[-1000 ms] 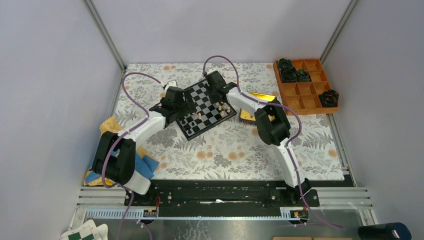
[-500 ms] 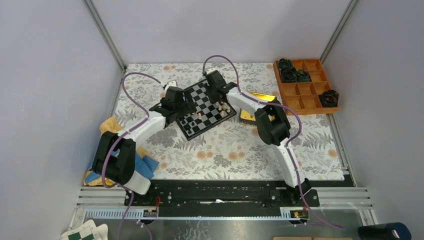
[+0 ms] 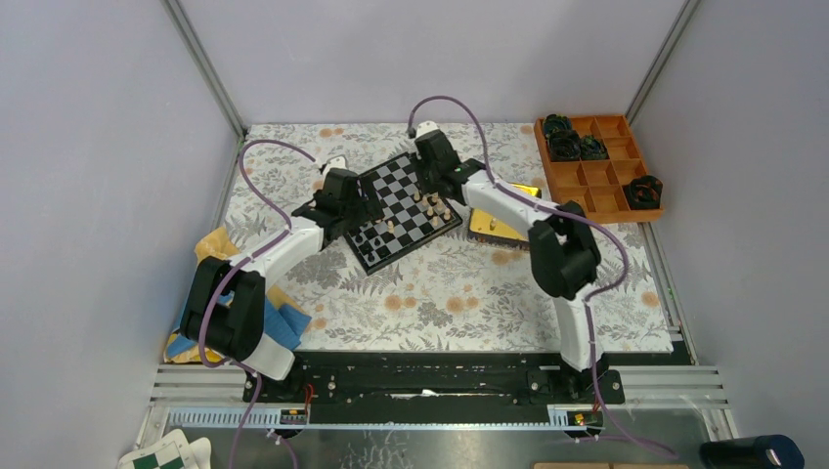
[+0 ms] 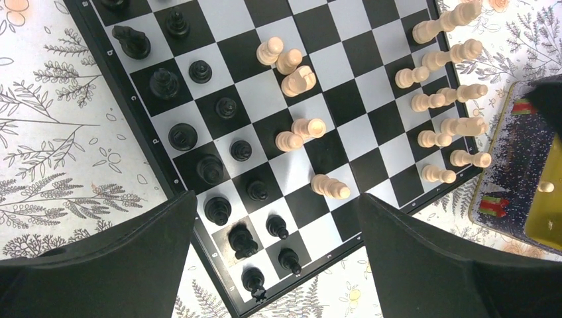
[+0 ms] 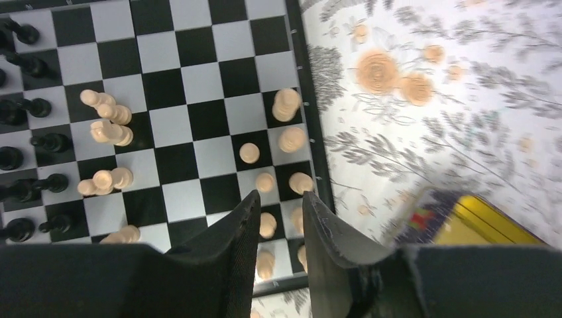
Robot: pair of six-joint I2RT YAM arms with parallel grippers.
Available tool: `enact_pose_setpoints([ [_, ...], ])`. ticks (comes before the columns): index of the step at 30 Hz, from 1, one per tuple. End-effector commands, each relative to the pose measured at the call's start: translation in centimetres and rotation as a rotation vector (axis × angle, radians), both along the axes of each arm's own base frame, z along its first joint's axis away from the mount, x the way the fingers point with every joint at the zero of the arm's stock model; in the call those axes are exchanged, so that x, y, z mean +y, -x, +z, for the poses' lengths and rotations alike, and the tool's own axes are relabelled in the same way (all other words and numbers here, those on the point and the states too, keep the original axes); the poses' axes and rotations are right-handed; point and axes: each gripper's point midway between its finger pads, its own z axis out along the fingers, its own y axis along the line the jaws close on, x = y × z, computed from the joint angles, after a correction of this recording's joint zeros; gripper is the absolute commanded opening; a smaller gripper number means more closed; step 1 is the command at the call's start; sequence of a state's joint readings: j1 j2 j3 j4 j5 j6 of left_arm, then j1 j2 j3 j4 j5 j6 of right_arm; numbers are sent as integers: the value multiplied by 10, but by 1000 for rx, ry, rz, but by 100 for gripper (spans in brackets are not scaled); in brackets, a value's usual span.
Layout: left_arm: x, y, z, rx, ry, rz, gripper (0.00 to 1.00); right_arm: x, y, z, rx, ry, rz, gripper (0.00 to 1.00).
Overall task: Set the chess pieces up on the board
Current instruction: Place the chess piece on the chessboard, then pick up the chess piece from the storage box.
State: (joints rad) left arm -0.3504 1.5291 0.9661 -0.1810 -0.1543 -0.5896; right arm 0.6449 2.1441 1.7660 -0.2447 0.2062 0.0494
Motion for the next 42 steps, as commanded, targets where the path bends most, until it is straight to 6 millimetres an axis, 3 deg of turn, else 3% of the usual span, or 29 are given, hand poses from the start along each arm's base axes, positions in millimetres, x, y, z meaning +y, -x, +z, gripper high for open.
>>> enact_pose_setpoints([
  [1,-2,-13,25,-71,4,-28,99,-43,0,82,-172,-25,-122,37],
  [6,-6,-13,26,-78,19,-42,99,-102,26,62,-100,-15,-245,38],
  [11,-5,-8,18,-59,16,-39,99,-143,47,41,-37,9,-331,41],
  [17,-11,-4,13,-46,19,-54,99,-160,61,18,22,10,-374,48],
  [23,-24,-8,26,-83,-1,-106,99,-171,63,6,51,-22,-424,49],
  [28,-57,-11,51,-148,-59,-237,99,-187,55,15,17,-72,-500,49],
  [33,-110,-14,75,-208,-114,-422,94,-209,44,37,-66,-114,-595,48],
  [37,-160,-8,75,-213,-165,-606,92,-240,33,58,-143,-149,-707,48],
  [42,-221,12,60,-211,-244,-844,90,-282,18,74,-215,-226,-862,47],
])
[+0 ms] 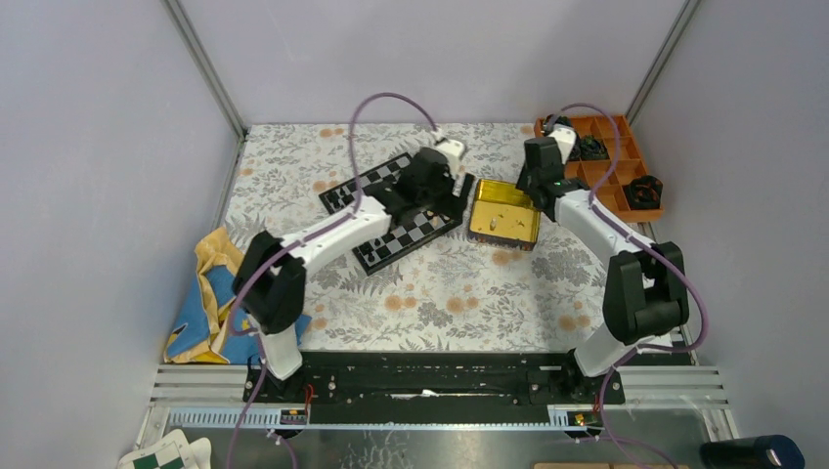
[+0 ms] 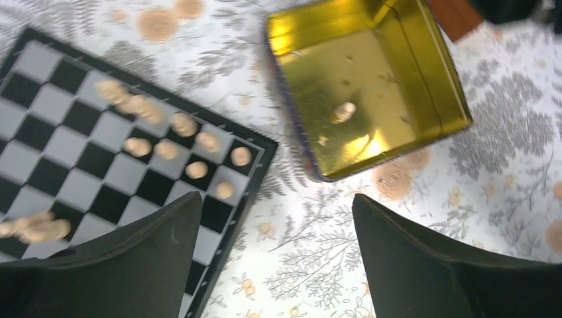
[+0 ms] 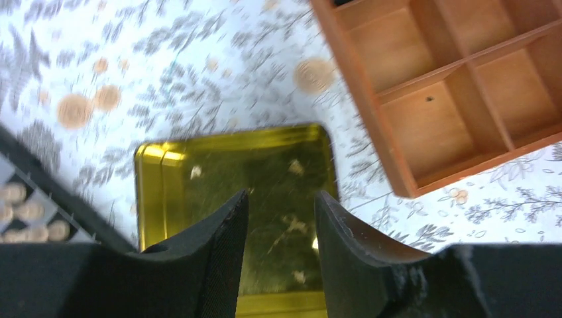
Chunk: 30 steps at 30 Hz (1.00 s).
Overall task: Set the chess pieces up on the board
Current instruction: Pick up the chess piece from the storage box.
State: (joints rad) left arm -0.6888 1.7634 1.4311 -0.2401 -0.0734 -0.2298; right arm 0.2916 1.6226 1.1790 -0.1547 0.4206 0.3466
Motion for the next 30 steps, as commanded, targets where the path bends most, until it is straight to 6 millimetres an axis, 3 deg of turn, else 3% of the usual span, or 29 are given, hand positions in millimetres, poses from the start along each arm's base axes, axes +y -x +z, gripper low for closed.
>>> enact_pose_setpoints([
  [1,-46,25,-20,-7,-141,-242,90,-43,-23,41,-173,-74,-191,47],
  [5,-80,36,-32,17,-130,-354,89,-67,-36,53,-215,-83,-262,47],
  [12,-115,36,-50,13,-121,-401,83,-89,-39,59,-251,-83,-308,47],
  [24,-138,7,-72,-2,-94,-312,79,-91,-40,56,-288,-86,-303,47],
  [30,-132,-17,-76,-14,-74,-207,76,-90,-43,57,-298,-85,-299,46],
])
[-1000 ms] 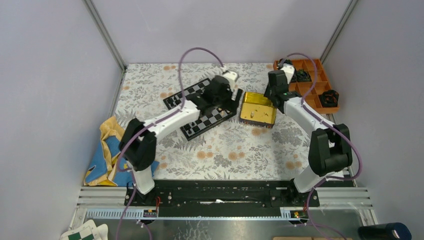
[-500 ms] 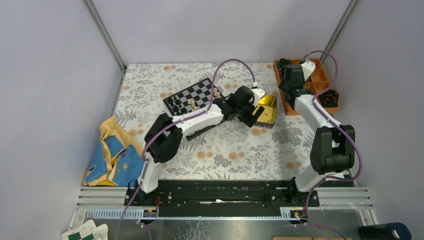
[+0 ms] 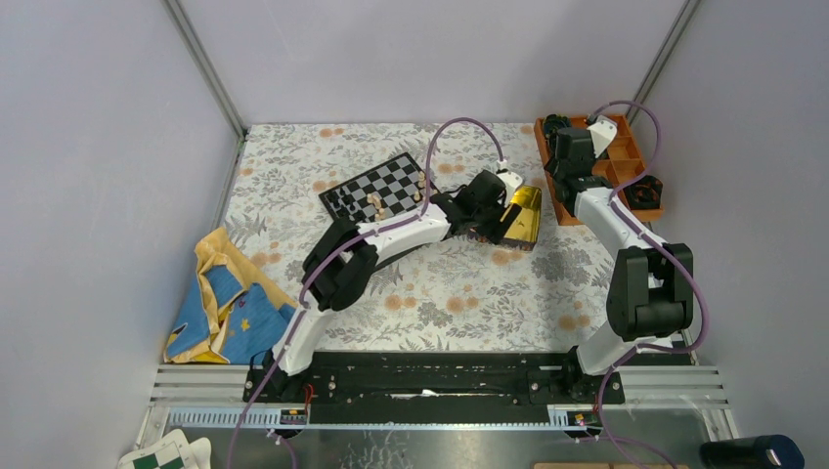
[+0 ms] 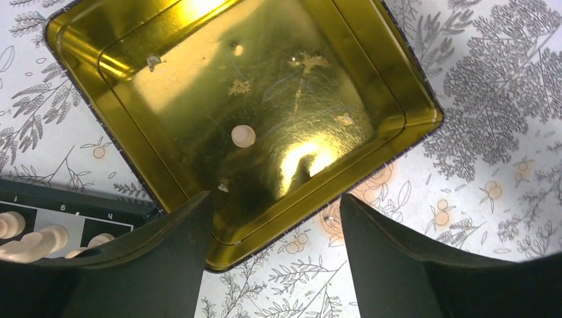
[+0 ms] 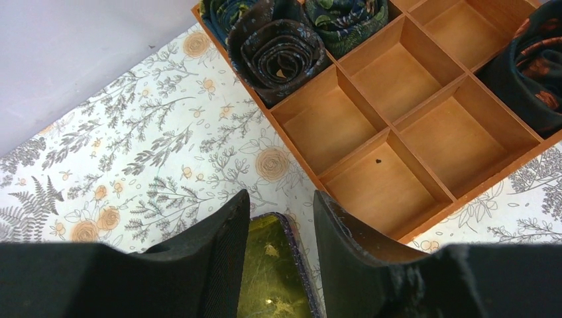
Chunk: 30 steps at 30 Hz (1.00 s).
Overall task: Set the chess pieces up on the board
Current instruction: Pick up the chess piece from the storage box.
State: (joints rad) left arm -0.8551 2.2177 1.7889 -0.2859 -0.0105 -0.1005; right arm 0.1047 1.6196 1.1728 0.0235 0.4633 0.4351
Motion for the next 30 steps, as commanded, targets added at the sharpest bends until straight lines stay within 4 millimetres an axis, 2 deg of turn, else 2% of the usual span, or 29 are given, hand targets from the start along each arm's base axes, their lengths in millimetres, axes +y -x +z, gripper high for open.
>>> enact_pose_setpoints([
  [1,-7,-32,22,-67,90,98,76,-7,-9,25,-93,7,-34,46],
  [7,-5,-48,19,-45,126,139,73,-6,-14,23,-88,12,-28,46],
  [18,3,-60,-10,26,136,168,68,-4,-25,19,-87,9,-22,47],
  [30,-5,-62,-23,73,163,140,62,-2,-33,14,-80,16,-13,46],
])
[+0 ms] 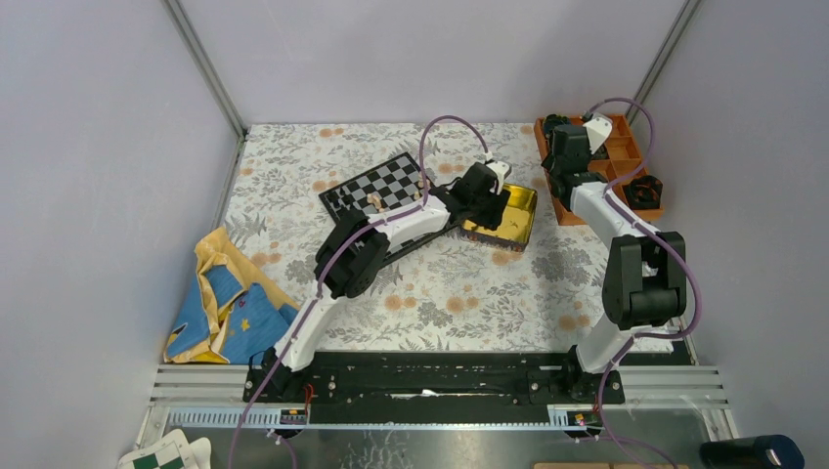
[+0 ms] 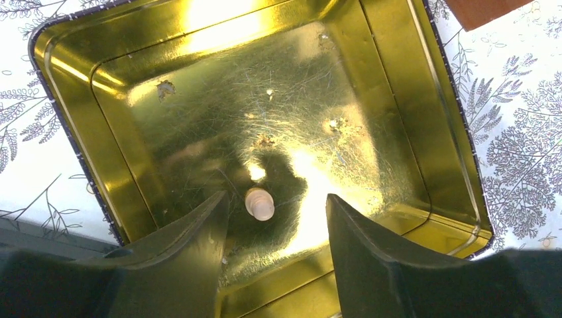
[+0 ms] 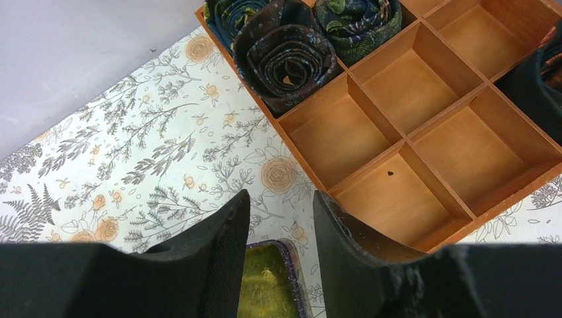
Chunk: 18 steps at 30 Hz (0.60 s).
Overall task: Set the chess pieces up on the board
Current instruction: Pick up the chess piece from the storage box.
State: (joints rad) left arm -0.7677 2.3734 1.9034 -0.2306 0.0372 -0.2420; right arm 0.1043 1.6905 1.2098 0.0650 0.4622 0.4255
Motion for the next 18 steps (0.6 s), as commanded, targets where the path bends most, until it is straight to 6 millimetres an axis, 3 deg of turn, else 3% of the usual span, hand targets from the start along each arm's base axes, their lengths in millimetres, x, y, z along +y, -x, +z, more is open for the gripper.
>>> enact_pose_setpoints([
  [1,-9,-11,9,-21,56,0,61,-4,-16,22,-75,10,-18,46],
  [12,-5,-9,-6,0,35,0,51,-2,-21,15,-69,-1,-14,46],
  [18,-5,-11,-10,-7,28,9,38,-2,-21,12,-69,-1,-15,46],
])
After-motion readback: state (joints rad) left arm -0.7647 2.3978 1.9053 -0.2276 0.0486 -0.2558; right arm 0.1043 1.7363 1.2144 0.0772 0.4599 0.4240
